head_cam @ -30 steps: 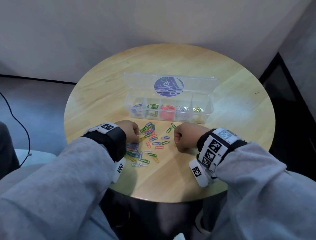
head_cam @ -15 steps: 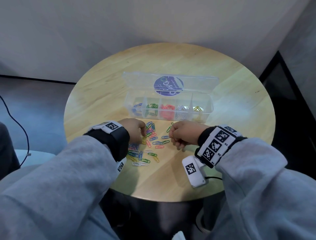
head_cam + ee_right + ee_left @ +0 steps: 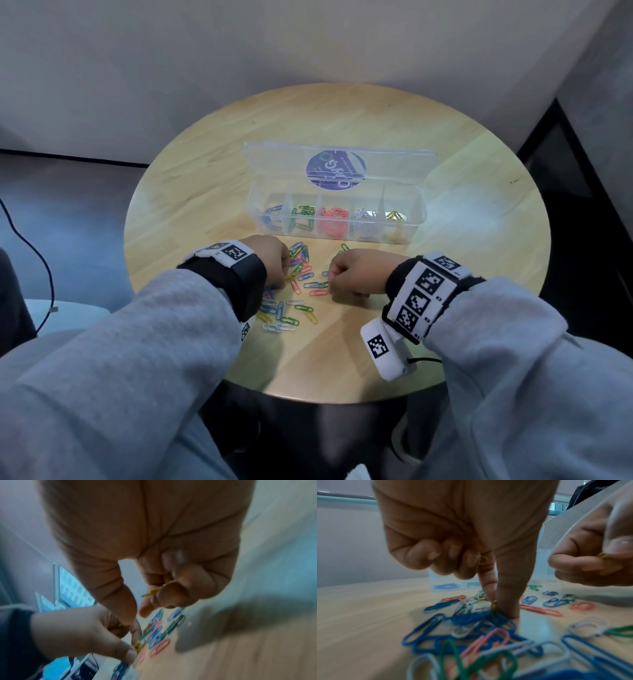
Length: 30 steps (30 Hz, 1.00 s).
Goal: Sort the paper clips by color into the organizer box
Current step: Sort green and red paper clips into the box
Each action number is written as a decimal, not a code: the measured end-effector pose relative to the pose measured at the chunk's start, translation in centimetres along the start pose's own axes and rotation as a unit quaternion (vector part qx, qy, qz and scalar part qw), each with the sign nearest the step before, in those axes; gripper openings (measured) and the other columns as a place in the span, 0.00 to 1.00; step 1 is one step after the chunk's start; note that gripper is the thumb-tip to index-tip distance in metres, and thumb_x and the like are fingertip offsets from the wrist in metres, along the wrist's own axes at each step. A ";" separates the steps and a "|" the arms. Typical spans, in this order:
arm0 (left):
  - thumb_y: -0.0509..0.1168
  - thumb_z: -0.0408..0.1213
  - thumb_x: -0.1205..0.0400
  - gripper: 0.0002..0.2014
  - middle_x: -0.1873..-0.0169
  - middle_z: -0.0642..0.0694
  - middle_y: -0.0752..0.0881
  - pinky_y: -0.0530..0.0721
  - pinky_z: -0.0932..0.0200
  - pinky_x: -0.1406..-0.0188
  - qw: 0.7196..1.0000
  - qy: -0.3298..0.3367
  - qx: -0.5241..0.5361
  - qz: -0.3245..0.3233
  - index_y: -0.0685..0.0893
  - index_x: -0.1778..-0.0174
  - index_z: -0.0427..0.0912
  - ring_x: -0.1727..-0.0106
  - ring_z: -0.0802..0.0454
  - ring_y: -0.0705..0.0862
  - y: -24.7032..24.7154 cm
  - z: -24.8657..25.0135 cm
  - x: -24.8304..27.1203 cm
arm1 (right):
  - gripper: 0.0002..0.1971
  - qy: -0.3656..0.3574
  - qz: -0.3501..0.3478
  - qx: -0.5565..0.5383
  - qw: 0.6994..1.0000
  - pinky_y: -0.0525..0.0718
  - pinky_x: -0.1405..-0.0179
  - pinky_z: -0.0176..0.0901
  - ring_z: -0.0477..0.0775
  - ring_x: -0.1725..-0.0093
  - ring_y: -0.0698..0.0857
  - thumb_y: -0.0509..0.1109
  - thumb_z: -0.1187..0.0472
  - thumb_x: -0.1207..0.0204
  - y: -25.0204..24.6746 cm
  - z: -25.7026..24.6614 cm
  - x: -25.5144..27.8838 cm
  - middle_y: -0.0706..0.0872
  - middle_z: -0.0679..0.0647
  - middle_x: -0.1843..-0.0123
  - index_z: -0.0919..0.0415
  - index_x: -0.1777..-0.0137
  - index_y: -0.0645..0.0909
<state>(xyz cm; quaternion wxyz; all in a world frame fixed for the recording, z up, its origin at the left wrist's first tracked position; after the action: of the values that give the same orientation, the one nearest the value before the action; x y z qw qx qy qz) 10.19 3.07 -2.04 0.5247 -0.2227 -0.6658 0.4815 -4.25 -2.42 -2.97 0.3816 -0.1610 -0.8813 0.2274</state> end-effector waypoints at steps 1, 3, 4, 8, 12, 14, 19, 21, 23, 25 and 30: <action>0.71 0.36 0.28 0.06 0.69 0.54 0.79 0.66 0.66 0.76 1.000 0.004 -0.003 -0.005 0.81 0.60 0.50 0.60 0.52 0.78 0.0 0.1 -0.1 | 0.08 -0.006 -0.003 0.034 0.999 0.81 0.57 0.45 0.53 0.64 0.79 0.71 0.57 0.28 0.4 -0.3 0.2 0.85 0.54 0.62 0.52 0.66 0.76; 0.70 0.35 0.28 0.06 0.73 0.56 0.77 0.66 0.66 0.77 1.000 0.010 0.002 -0.012 0.82 0.60 0.50 0.61 0.52 0.77 0.0 0.2 -0.2 | 0.09 -0.017 -0.008 0.096 0.995 0.81 0.56 0.44 0.52 0.62 0.80 0.72 0.55 0.30 1.2 -0.8 0.5 0.83 0.52 0.62 0.52 0.66 0.75; 0.69 0.35 0.28 0.05 0.73 0.56 0.76 0.66 0.67 0.77 1.000 0.012 0.007 -0.011 0.82 0.60 0.50 0.62 0.52 0.77 0.1 0.1 -0.2 | 0.08 -0.025 -0.005 0.127 0.992 0.81 0.57 0.44 0.52 0.62 0.79 0.72 0.55 0.30 1.6 -1.1 0.6 0.82 0.51 0.62 0.52 0.65 0.75; 0.71 0.37 0.27 0.05 0.73 0.56 0.76 0.68 0.68 0.75 0.998 0.017 0.067 0.000 0.81 0.63 0.50 0.63 0.54 0.77 0.0 -0.7 0.1 | 0.05 -0.043 0.014 0.201 0.979 0.76 0.64 0.40 0.52 0.60 0.79 0.71 0.57 0.29 2.2 -1.9 0.5 0.81 0.50 0.63 0.54 0.62 0.77; 0.73 0.39 0.26 0.08 0.72 0.53 0.78 0.70 0.65 0.69 0.974 0.020 0.227 -0.016 0.81 0.67 0.49 0.69 0.56 0.73 -0.5 -2.2 0.6 | 0.08 -0.034 0.025 0.229 0.972 0.74 0.68 0.38 0.53 0.60 0.79 0.72 0.52 0.29 2.7 -2.1 0.0 0.80 0.49 0.66 0.54 0.62 0.78; 0.70 0.36 0.23 0.10 0.73 0.49 0.73 0.67 0.63 0.72 0.938 0.010 0.342 -0.053 0.77 0.69 0.47 0.72 0.54 0.68 -0.5 -2.3 1.0 | 0.11 -0.030 0.029 0.244 0.969 0.75 0.68 0.39 0.54 0.60 0.81 0.73 0.50 0.29 3.2 -2.3 -0.3 0.83 0.51 0.63 0.57 0.59 0.81; 0.53 0.29 0.20 0.15 0.86 0.52 0.69 0.63 0.71 0.84 0.785 -0.058 0.609 -0.098 0.67 0.73 0.45 0.84 0.58 0.62 0.5 -3.0 1.8 | 0.12 -0.030 0.060 0.289 0.955 0.80 0.62 0.43 0.56 0.60 0.82 0.72 0.51 0.29 3.9 -2.9 -0.8 0.85 0.55 0.59 0.60 0.56 0.82; 0.48 0.30 0.23 0.13 0.84 0.50 0.70 0.64 0.72 0.86 0.733 -0.046 0.668 -0.122 0.67 0.73 0.44 0.82 0.56 0.62 0.7 -3.5 2.1 | 0.06 -0.025 0.065 0.303 0.951 0.77 0.66 0.39 0.55 0.63 0.79 0.68 0.57 0.28 4.2 -3.0 -0.9 0.82 0.54 0.61 0.60 0.57 0.83; 0.46 0.31 0.25 0.11 0.82 0.48 0.70 0.65 0.72 0.86 0.701 -0.033 0.701 -0.130 0.66 0.73 0.43 0.79 0.54 0.62 0.8 -4.0 2.3 | 0.04 -0.018 0.063 0.307 0.949 0.75 0.69 0.37 0.56 0.65 0.78 0.64 0.63 0.29 4.3 -2.8 -1.0 0.81 0.55 0.62 0.59 0.61 0.81; 0.45 0.31 0.27 0.11 0.81 0.47 0.72 0.66 0.72 0.86 0.685 -0.021 0.716 -0.130 0.67 0.74 0.41 0.81 0.55 0.64 0.8 -4.3 2.5 | 0.04 -0.009 0.055 0.306 0.950 0.73 0.71 0.36 0.56 0.65 0.77 0.63 0.64 0.30 4.3 -2.6 -1.0 0.79 0.55 0.63 0.58 0.63 0.78; 0.51 0.33 0.38 0.10 0.80 0.43 0.74 0.64 0.74 0.90 0.659 0.011 0.741 -0.125 0.75 0.81 0.39 0.83 0.54 0.70 0.2 -4.8 3.0 | 0.05 0.010 0.035 0.233 0.972 0.73 0.70 0.38 0.56 0.61 0.78 0.65 0.62 0.30 3.2 -1.6 -0.3 0.79 0.51 0.63 0.55 0.67 0.74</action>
<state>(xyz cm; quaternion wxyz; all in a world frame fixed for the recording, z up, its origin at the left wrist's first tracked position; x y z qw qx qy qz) 13.48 7.53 -0.82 0.5783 0.3203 -0.1042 0.7430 -2.53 0.62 -3.91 0.4091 -0.1006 -0.7941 0.4382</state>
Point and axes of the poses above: each hand's wrist, its own x-axis away from the middle knuckle, its own y-axis out of the palm, z = x × y, the point moved 4 cm from there along -x, towards the middle knuckle
